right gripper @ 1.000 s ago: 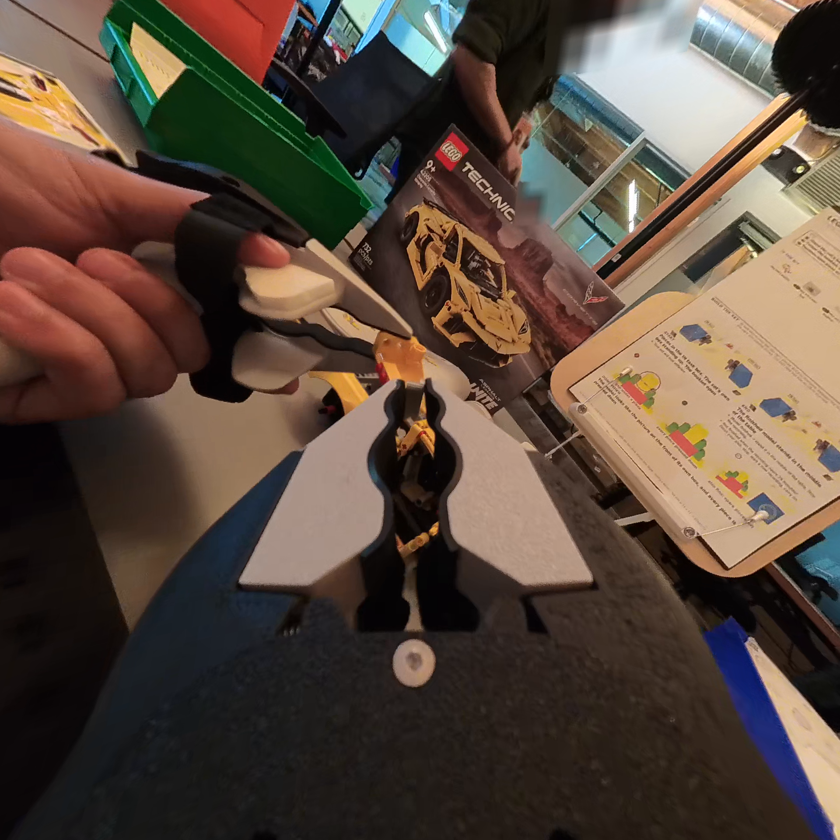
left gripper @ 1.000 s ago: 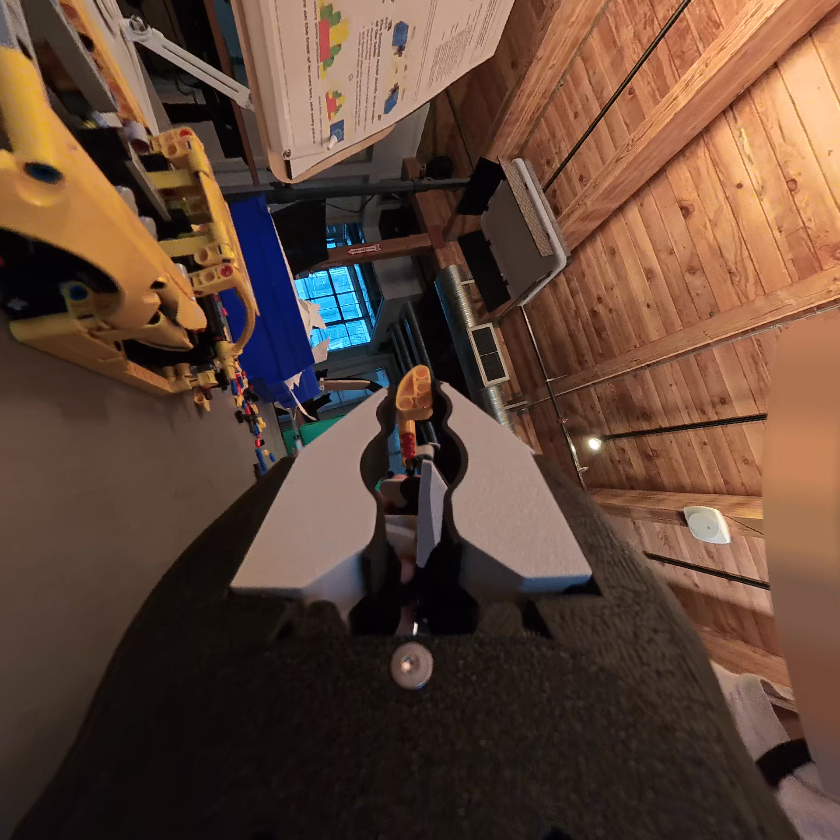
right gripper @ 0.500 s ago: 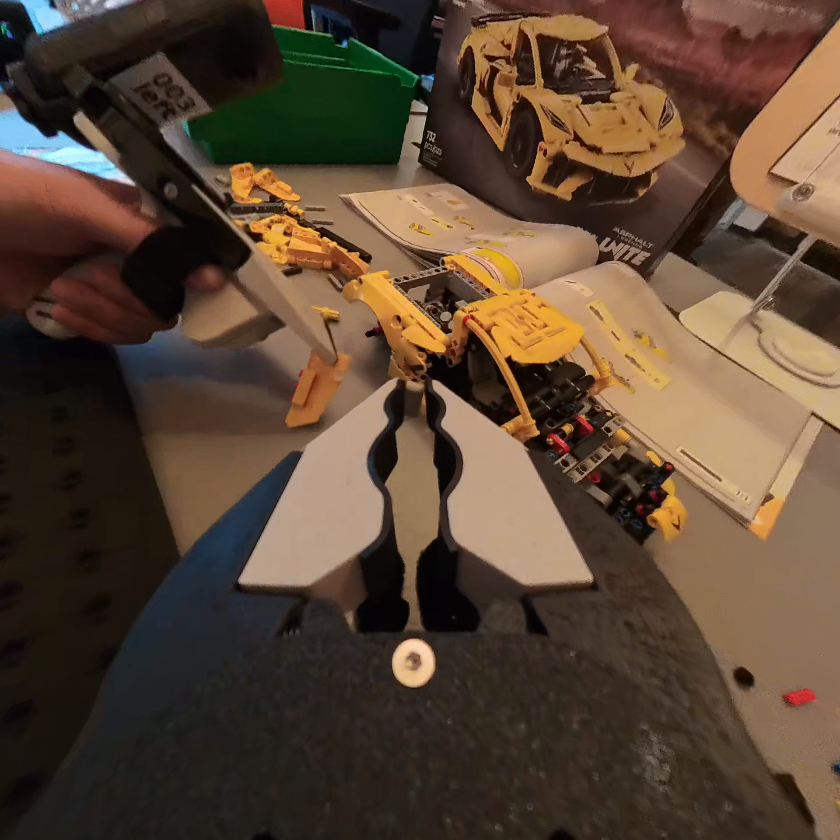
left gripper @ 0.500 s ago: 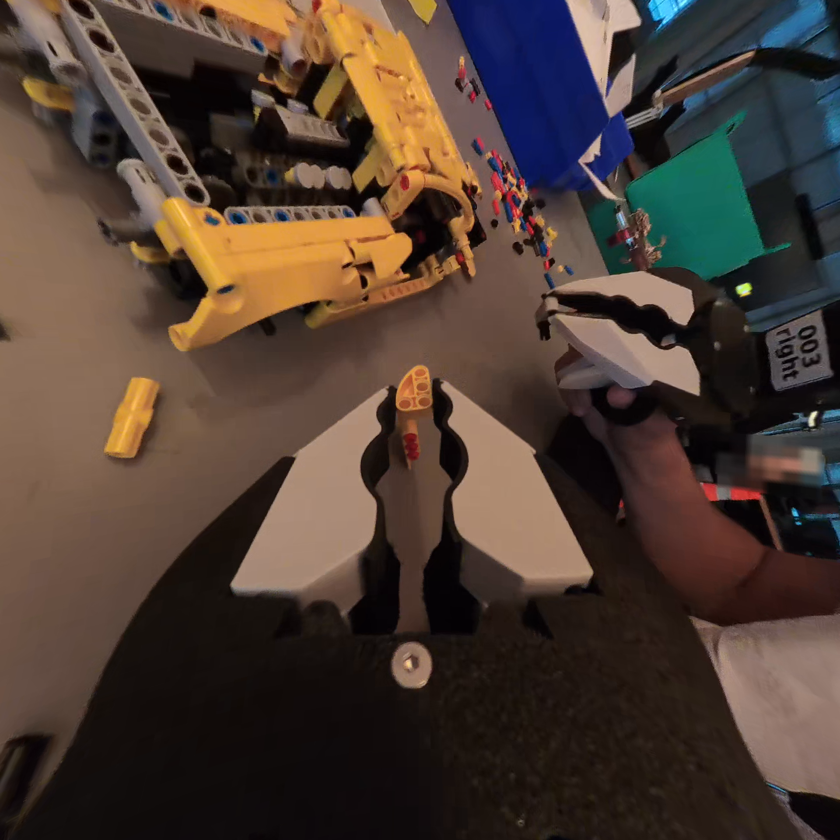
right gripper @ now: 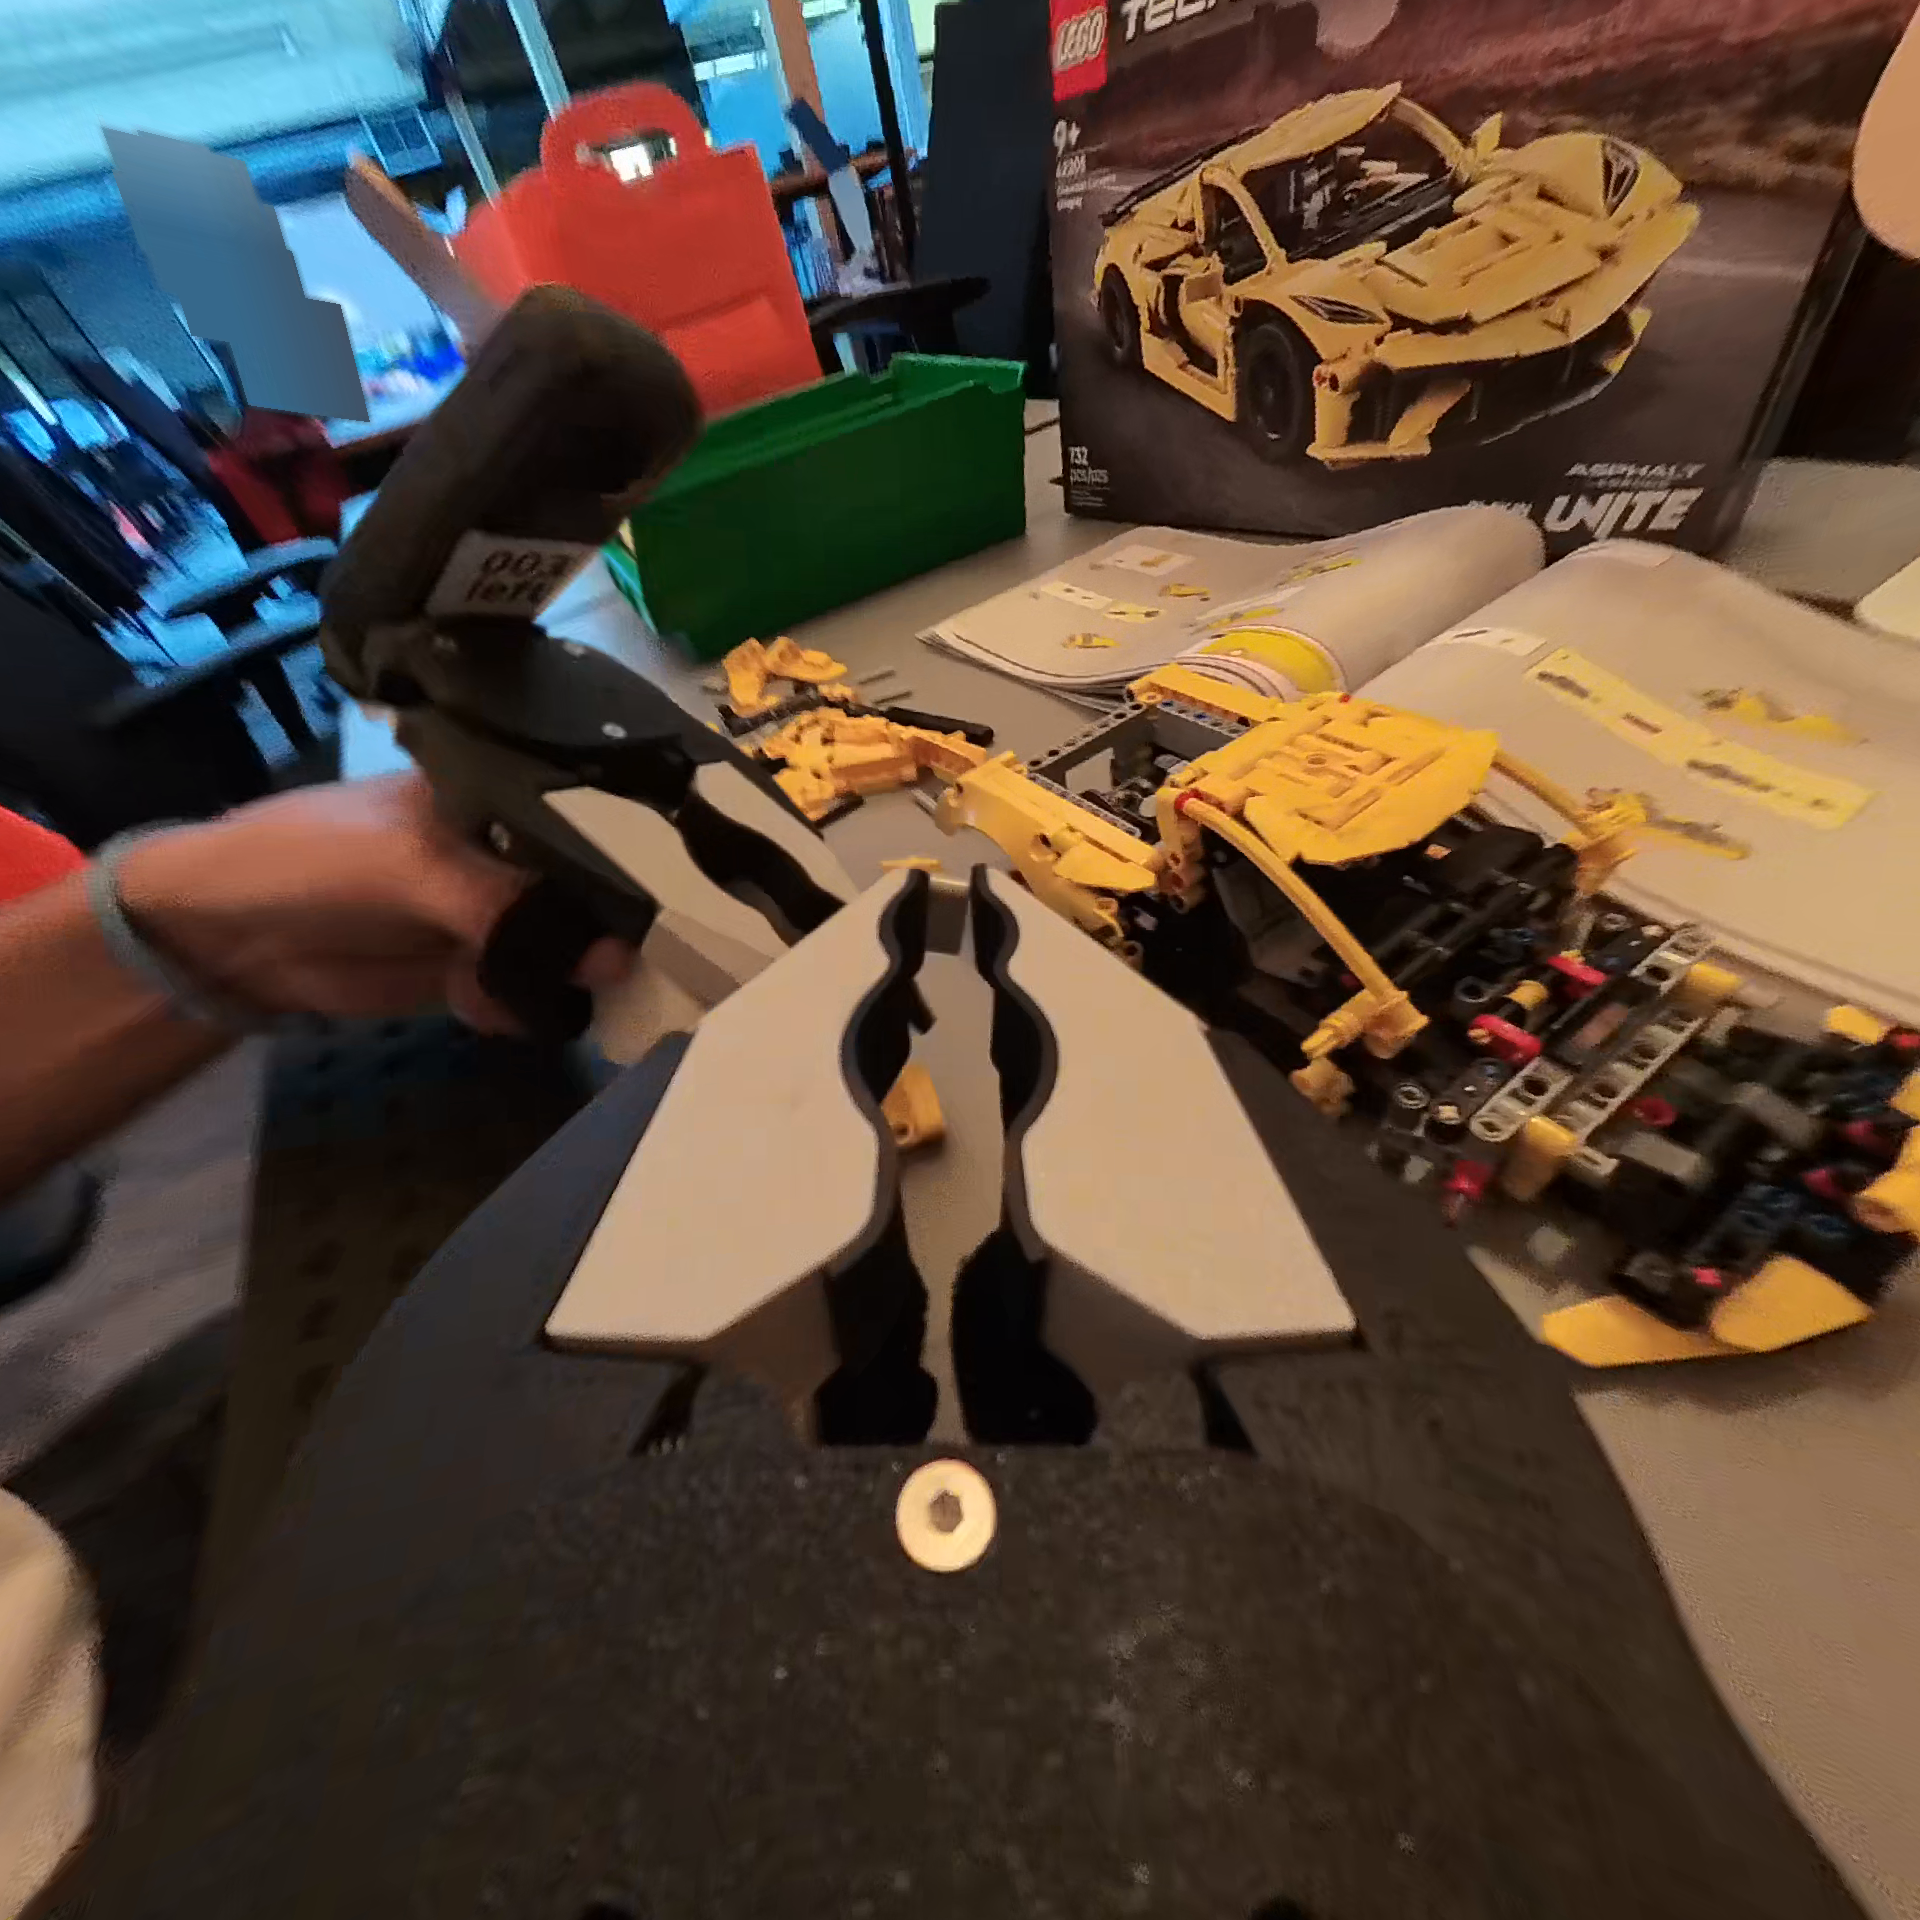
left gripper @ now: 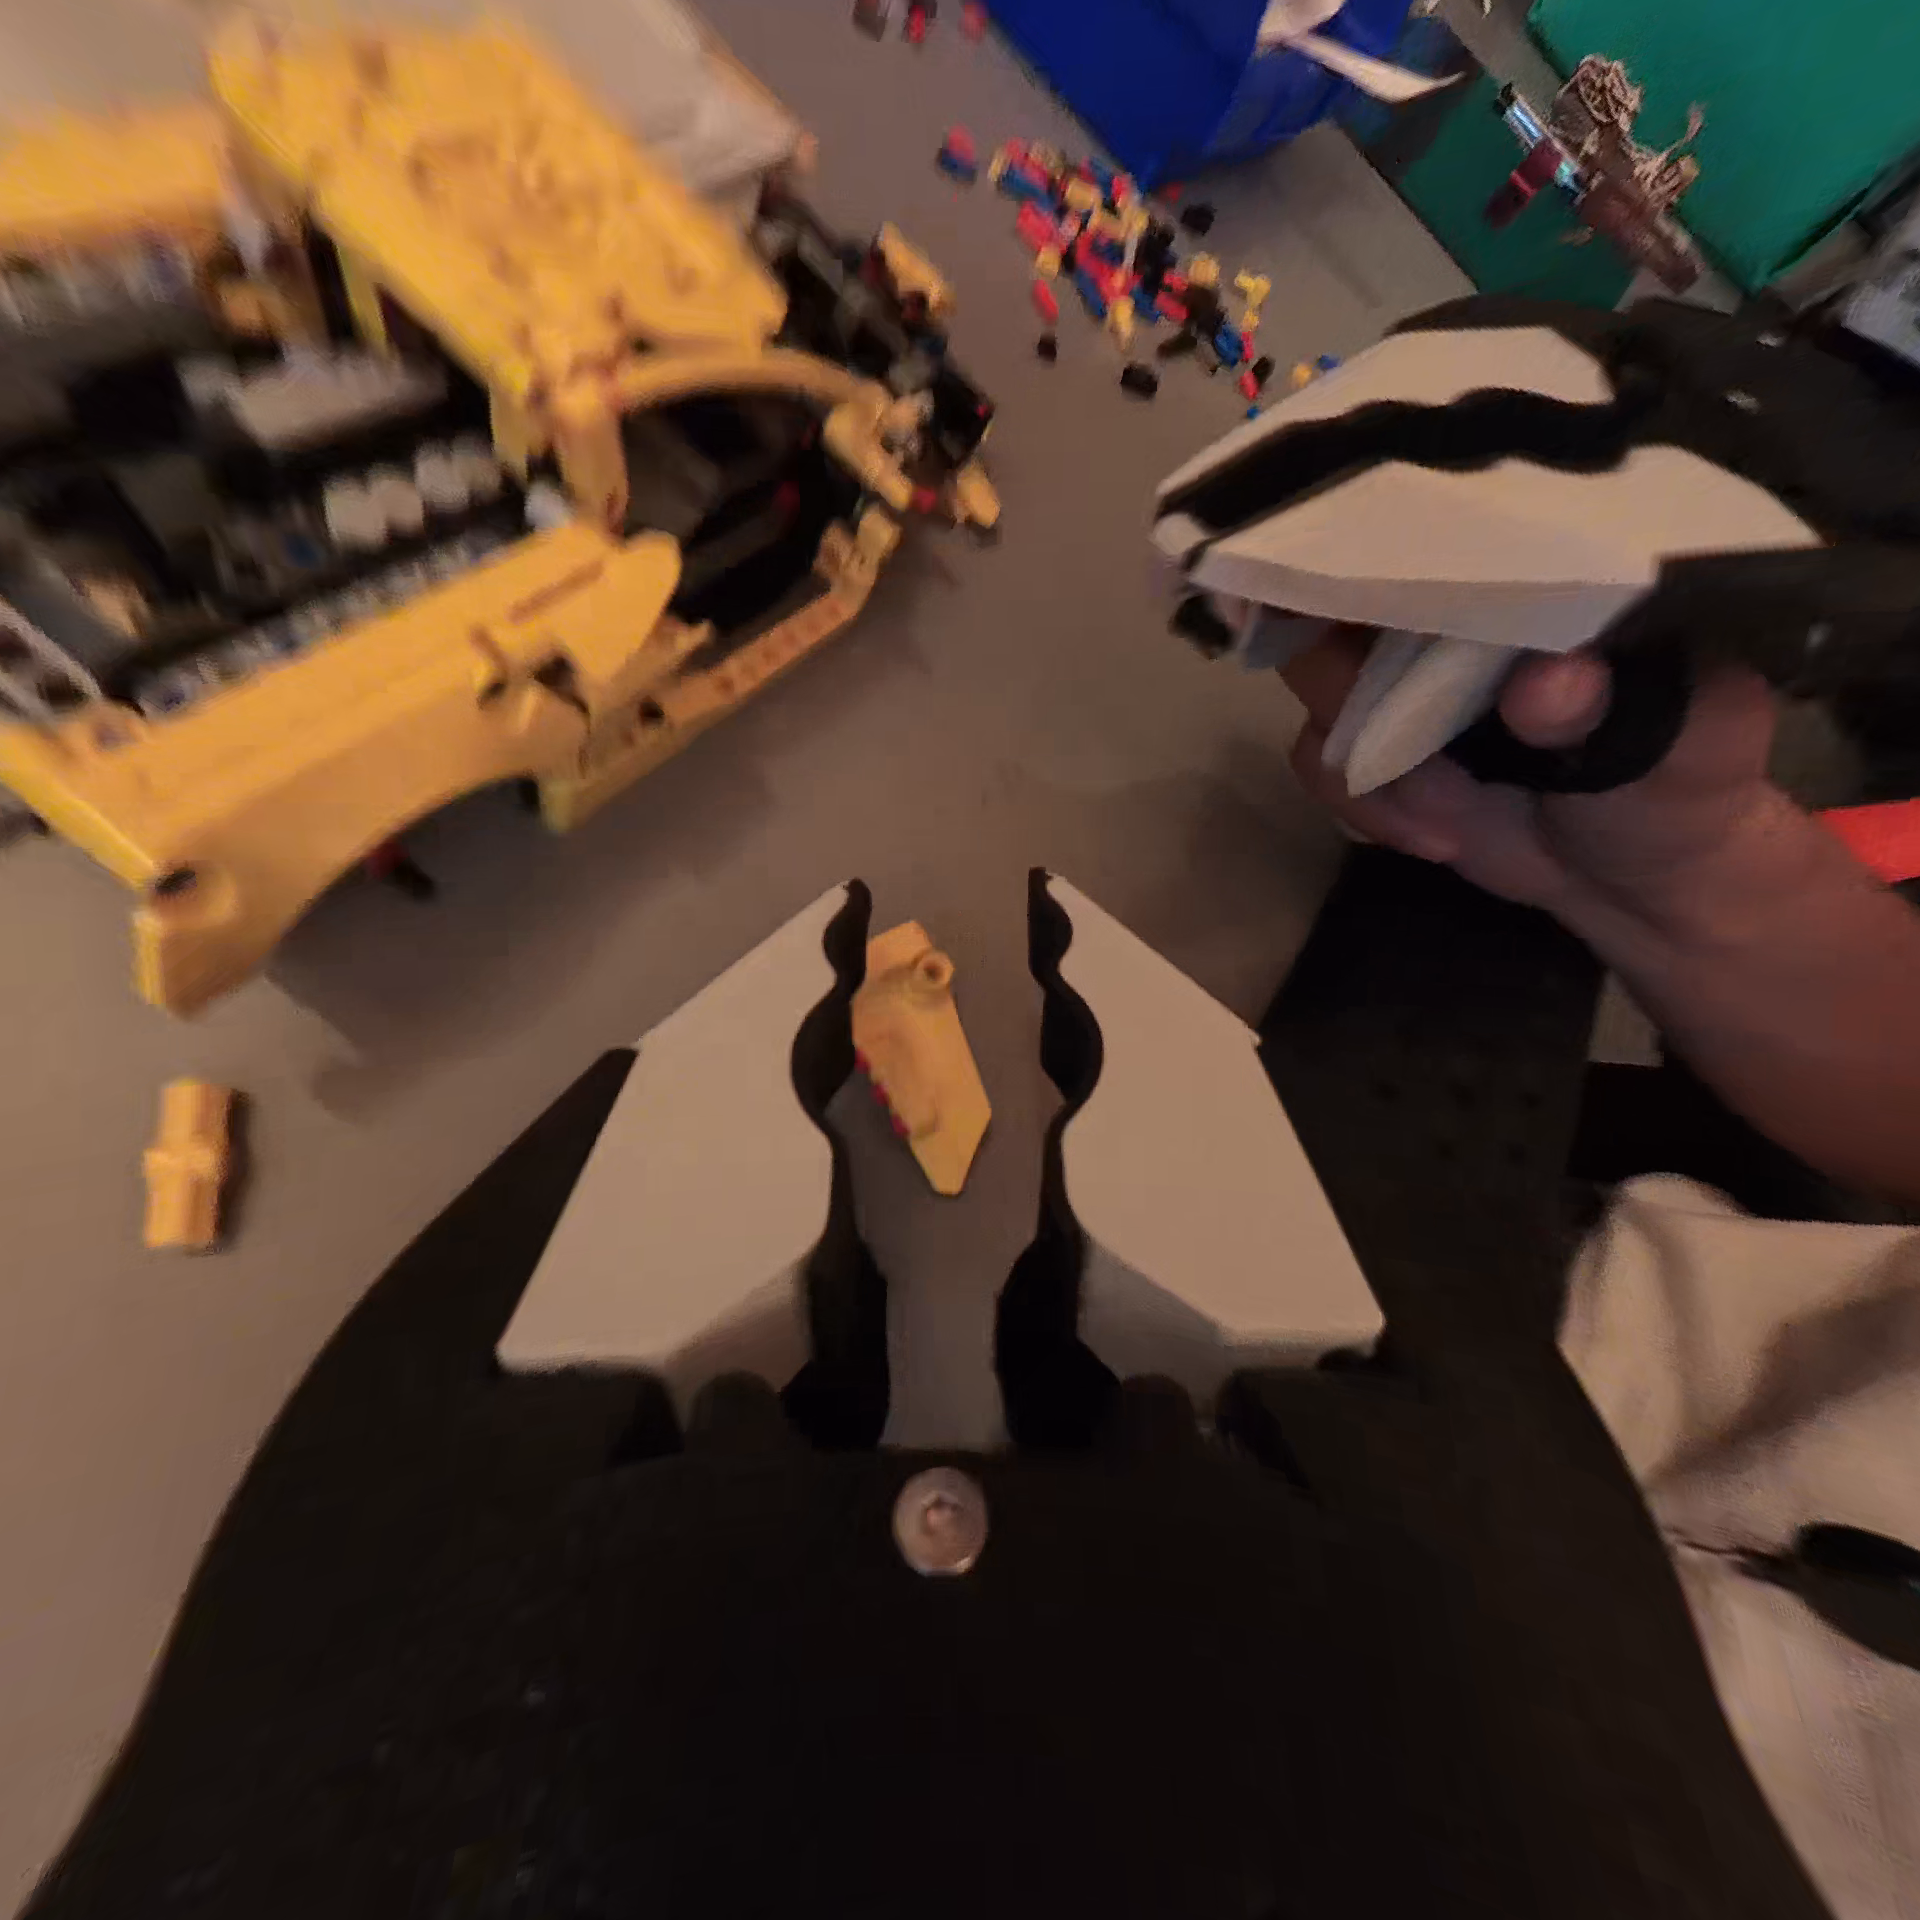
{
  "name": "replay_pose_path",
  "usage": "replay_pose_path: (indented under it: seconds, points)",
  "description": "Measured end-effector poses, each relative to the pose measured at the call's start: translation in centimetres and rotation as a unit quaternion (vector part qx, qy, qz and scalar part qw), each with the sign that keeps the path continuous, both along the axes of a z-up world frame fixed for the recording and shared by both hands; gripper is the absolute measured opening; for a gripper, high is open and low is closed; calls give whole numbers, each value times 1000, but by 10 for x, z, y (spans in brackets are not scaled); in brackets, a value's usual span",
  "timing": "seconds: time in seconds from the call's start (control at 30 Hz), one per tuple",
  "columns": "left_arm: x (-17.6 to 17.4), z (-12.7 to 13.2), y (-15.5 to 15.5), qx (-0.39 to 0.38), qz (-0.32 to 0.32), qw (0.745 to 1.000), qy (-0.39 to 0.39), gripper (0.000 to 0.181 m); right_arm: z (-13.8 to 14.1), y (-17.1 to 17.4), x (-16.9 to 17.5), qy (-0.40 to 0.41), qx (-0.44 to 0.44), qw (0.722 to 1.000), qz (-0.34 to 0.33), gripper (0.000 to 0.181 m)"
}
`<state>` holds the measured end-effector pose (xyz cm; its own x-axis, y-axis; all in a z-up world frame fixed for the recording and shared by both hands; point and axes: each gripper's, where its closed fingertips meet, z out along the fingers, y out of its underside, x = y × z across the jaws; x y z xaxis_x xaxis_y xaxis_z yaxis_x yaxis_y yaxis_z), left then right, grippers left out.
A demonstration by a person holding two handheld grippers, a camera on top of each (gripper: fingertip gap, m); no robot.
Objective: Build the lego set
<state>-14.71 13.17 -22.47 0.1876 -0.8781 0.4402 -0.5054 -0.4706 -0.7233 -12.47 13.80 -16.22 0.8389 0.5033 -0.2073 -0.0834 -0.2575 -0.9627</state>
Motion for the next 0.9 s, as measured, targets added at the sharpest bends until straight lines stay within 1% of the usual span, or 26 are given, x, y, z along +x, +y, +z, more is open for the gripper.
replay_pose_path:
  seconds: [0.1, 0.17, 0.2, 0.23, 0.27, 0.33, 0.47, 0.5, 0.57, 0.6, 0.63, 0.67, 0.73, 0.77, 0.83, 0.9]
  points:
    - [6, 33, -6, 131, -18, 990, -49, 30, 9, -1, -3, 73, -12, 997, 14, 6]
    - [9, 55, -10, 210, -18, 974, -77, 30, 11, -4, -8, 74, -6, 997, 25, 6]
    - [10, 61, -13, 235, -21, 968, -81, 29, 11, -5, -9, 61, 2, 998, 25, 6]
    - [11, 63, -15, 247, -26, 966, -78, 28, 11, -6, -11, 48, 9, 999, 25, 6]
    - [12, 63, -17, 247, -29, 966, -74, 22, 11, -7, -13, 36, 13, 999, 29, 7]
    - [13, 66, -20, 228, -30, 969, -86, 12, 12, -9, -17, 21, 24, 999, 33, 7]
    - [13, 68, -23, 194, -31, 975, -105, 8, 14, -11, -17, 9, 33, 999, 35, 7]
    - [13, 66, -23, 201, -35, 974, -100, 7, 13, -12, -17, 8, 29, 999, 37, 7]
    - [12, 63, -25, 244, -47, 965, -88, 4, 13, -14, -18, 20, 21, 999, 41, 8]
    - [11, 63, -25, 275, -53, 956, -87, 4, 14, -16, -18, 39, 12, 998, 48, 8]
    - [10, 64, -25, 306, -60, 946, -88, 4, 16, -19, -18, 68, -3, 996, 61, 5]
    - [9, 65, -24, 337, -63, 935, -88, 4, 18, -23, -18, 105, -24, 991, 81, 7]
    - [6, 67, -25, 398, -77, 910, -89, 4, 21, -32, -17, 186, -71, 972, 125, 18]
    - [5, 69, -27, 433, -87, 892, -92, 4, 20, -36, -17, 222, -100, 959, 146, 23]
    - [3, 71, -32, 513, -111, 846, -97, 4, 16, -44, -18, 277, -156, 929, 187, 35]
    - [2, 71, -35, 580, -129, 799, -88, 4, 13, -51, -22, 313, -203, 900, 225, 39]
